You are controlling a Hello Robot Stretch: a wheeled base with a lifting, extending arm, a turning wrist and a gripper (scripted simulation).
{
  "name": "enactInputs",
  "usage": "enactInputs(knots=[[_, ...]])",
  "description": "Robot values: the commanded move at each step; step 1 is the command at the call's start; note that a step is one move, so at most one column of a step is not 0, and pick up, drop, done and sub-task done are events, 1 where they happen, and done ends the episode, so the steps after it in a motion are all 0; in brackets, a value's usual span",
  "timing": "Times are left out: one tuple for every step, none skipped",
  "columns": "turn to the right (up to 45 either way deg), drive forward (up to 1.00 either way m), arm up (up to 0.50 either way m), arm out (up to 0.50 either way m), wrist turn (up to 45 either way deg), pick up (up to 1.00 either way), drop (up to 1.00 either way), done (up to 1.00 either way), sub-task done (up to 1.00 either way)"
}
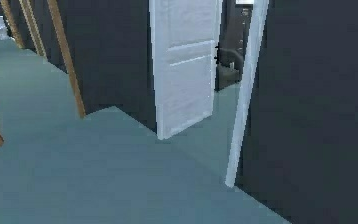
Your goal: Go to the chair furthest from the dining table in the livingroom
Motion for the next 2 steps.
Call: enactInputs(knots=[[0.0, 1.0, 0.0, 0.0, 0.0, 0.0, 0.0, 0.0, 0.0], [6.0, 0.0, 0.0, 0.0, 0.0, 0.0, 0.0, 0.0, 0.0]])
